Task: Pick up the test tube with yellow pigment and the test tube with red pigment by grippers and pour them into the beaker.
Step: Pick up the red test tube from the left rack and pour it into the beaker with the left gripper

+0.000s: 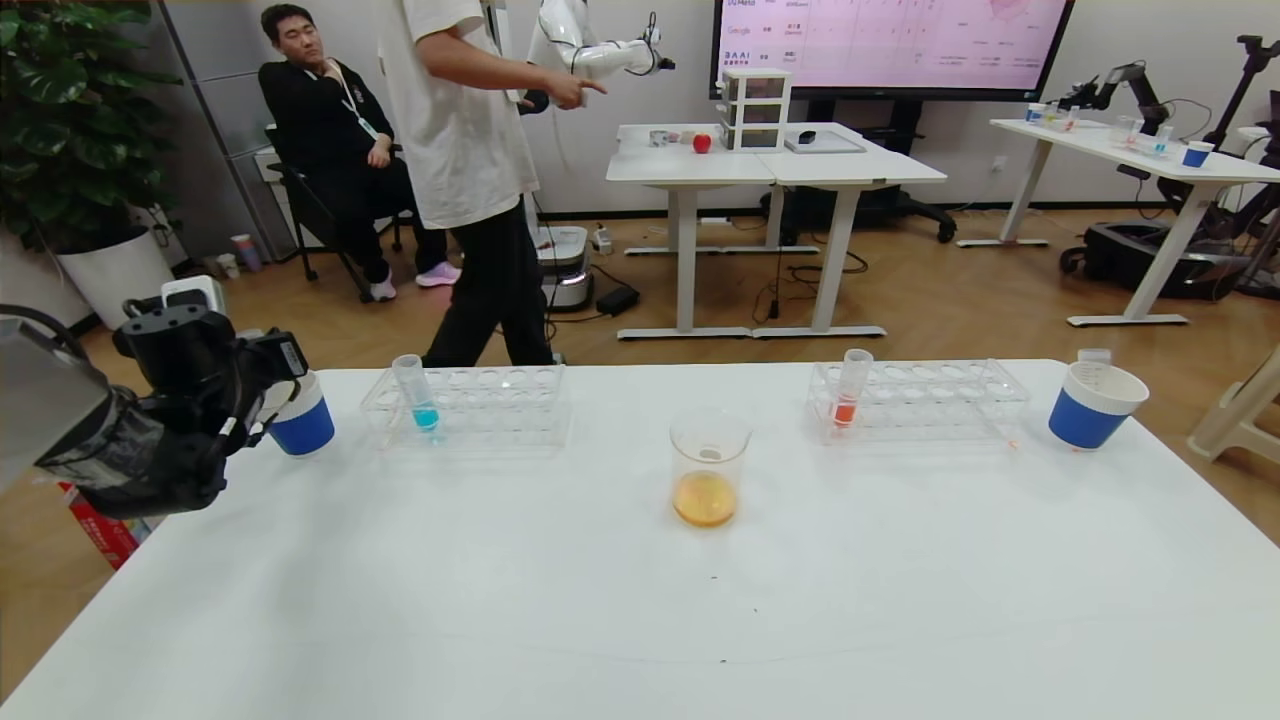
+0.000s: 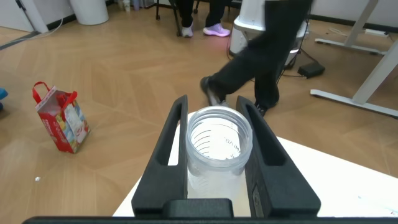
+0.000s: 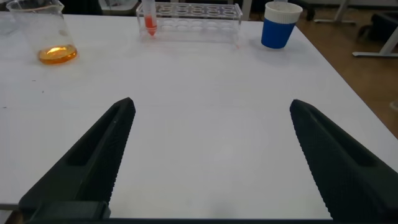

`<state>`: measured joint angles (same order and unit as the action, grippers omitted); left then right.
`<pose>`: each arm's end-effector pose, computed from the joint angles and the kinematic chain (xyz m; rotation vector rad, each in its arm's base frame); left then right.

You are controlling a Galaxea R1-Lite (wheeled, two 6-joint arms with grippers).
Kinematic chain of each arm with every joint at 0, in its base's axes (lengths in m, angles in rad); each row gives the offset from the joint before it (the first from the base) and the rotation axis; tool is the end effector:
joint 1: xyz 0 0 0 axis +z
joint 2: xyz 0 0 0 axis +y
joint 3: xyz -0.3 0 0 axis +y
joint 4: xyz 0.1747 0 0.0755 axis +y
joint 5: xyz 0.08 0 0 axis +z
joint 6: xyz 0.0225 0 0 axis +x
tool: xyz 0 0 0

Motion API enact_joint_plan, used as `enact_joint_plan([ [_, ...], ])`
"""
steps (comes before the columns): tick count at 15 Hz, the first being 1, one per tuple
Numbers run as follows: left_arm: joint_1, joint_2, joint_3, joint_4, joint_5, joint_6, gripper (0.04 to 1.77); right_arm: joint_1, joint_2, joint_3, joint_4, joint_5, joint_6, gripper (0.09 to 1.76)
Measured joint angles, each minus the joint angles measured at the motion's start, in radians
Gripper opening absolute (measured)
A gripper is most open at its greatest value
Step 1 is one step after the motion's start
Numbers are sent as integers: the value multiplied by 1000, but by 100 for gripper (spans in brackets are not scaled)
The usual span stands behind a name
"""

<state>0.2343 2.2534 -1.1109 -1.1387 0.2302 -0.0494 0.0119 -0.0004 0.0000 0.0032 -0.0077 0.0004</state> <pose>0.4194 0.1054 0.1048 -0.0485 -0.0076 0.4645 -0.0228 -0.0004 0.0752 0.0004 0.0028 0.0042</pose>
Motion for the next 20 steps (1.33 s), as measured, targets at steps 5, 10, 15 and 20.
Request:
enact_joint_plan([
  [5,-4,15,13,-10,-2,-1,52,0,0,0,0,0,0,174],
  [10,-6,-13,14,-5,-1,-2,172,0,0,0,0,0,0,174],
  [15,-57,-103,-30,10,-13,-3,175,0,0,0,0,0,0,174],
  [20,-264,-216,-74,149,-17,-2,175,0,0,0,0,0,0,174],
])
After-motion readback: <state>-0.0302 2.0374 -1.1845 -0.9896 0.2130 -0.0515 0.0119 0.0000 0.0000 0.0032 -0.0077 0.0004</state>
